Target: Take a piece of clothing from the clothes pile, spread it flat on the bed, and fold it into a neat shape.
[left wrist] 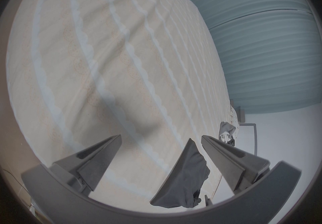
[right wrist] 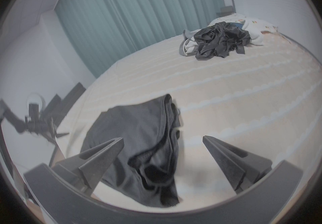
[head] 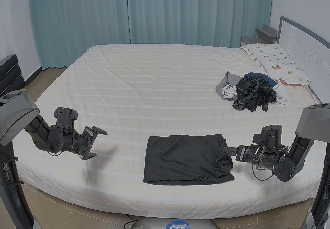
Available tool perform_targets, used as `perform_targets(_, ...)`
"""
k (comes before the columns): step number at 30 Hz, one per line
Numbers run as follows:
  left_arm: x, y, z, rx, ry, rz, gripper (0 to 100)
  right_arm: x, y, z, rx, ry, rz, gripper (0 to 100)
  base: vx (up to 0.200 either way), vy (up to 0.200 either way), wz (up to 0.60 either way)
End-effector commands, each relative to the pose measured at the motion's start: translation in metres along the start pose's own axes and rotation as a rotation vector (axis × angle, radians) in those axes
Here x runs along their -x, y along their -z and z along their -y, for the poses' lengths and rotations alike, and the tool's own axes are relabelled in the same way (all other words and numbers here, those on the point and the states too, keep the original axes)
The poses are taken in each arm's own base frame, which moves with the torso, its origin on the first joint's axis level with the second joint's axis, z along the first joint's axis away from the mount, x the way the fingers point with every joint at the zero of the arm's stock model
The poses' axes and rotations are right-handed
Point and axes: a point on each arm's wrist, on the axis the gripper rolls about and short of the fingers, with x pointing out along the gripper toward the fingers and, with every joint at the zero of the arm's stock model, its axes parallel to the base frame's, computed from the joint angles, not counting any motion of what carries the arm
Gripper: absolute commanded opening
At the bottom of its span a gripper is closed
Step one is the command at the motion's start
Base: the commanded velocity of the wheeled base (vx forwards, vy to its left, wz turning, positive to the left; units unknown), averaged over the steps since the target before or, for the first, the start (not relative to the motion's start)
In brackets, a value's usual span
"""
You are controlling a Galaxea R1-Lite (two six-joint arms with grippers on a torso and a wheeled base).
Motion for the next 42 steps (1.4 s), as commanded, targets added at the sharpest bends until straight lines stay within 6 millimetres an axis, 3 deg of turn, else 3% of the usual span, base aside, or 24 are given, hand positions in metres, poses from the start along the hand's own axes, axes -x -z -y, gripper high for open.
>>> perform_targets(1, -0.002, 0.001, -0.001, -0.001, -0.006, -0.004, 100, -0.034, 0.007, 0.001, -0.068, -0.014, -0.035, 100, 0.0, 0.0, 0.0)
perform_targets(8, -0.003, 0.003, -0.001, -0.006, -0.007, -0.008, 100, -0.065, 0.006, 0.0, -0.141, -0.058, -0.027, 100, 0.0, 0.0, 0.0)
perform_targets(15, -0.004, 0.005, -0.001, -0.009, -0.008, -0.011, 100, -0.076, 0.008, 0.003, -0.157, -0.071, -0.033, 100, 0.0, 0.0, 0.0)
perform_targets(16, -0.005, 0.004, -0.001, -0.007, -0.012, -0.007, 100, -0.077, 0.008, 0.004, -0.157, -0.076, -0.032, 0, 0.0, 0.0, 0.0)
perform_targets(25, -0.008, 0.007, -0.002, -0.012, -0.03, 0.008, 100, -0.079, 0.004, 0.019, -0.178, -0.048, -0.014, 0, 0.0, 0.0, 0.0)
perform_targets(39, -0.008, 0.006, -0.002, -0.01, -0.03, 0.008, 100, -0.075, 0.001, 0.025, -0.212, -0.039, 0.017, 0, 0.0, 0.0, 0.0)
perform_targets(40, -0.008, 0.006, -0.002, -0.01, -0.03, 0.008, 100, -0.075, 0.001, 0.025, -0.212, -0.039, 0.017, 100, 0.0, 0.0, 0.0)
perform_targets(42, -0.008, 0.007, -0.001, -0.013, -0.029, 0.007, 100, -0.075, 0.001, 0.025, -0.212, -0.039, 0.017, 100, 0.0, 0.0, 0.0)
